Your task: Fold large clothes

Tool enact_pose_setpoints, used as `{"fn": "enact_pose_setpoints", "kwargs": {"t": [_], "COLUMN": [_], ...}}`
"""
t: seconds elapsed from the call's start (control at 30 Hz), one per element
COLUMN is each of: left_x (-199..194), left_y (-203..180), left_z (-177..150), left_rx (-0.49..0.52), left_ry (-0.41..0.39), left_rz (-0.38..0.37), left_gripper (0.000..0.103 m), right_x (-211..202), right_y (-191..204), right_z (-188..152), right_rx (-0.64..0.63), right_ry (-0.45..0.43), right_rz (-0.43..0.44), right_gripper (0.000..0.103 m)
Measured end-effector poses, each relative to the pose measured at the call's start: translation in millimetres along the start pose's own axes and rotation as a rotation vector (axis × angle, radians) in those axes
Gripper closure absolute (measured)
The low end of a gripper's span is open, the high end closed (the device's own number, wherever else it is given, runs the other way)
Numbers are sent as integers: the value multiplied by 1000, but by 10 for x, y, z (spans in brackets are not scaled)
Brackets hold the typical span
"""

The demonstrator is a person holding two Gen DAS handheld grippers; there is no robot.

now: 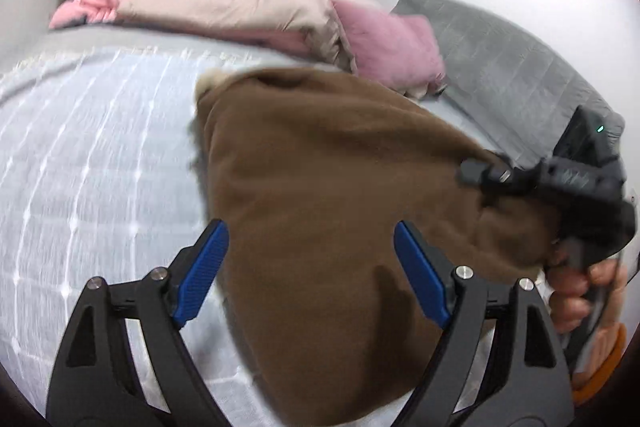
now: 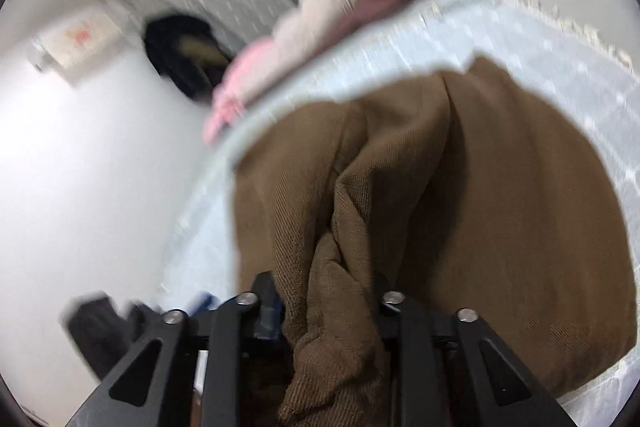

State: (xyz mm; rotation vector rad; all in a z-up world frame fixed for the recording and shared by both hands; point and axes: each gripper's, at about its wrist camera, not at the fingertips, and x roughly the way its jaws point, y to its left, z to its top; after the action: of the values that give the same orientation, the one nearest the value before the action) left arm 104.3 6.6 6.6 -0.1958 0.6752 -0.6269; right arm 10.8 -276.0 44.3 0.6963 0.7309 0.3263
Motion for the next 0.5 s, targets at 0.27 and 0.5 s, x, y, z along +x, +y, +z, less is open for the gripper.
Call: {"fn": "enact_pose_setpoints", "kwargs": {"t": [0.27,0.5], "left_x": [127,387], "left_y": [-299,-569], "left_z": [-239,-497], "left_rx": [8,79], "left_ry": [43,101], "left_rz": [-154,-120], "left_gripper": [18,18], "right_x": [-1046,-845], "right_y": [-304,-1353], "right_z": [484,38], "right_rx": [-59,39], "right_ry": [-137,74], "right_rz": [-78,-444], "right_gripper": [81,44]}}
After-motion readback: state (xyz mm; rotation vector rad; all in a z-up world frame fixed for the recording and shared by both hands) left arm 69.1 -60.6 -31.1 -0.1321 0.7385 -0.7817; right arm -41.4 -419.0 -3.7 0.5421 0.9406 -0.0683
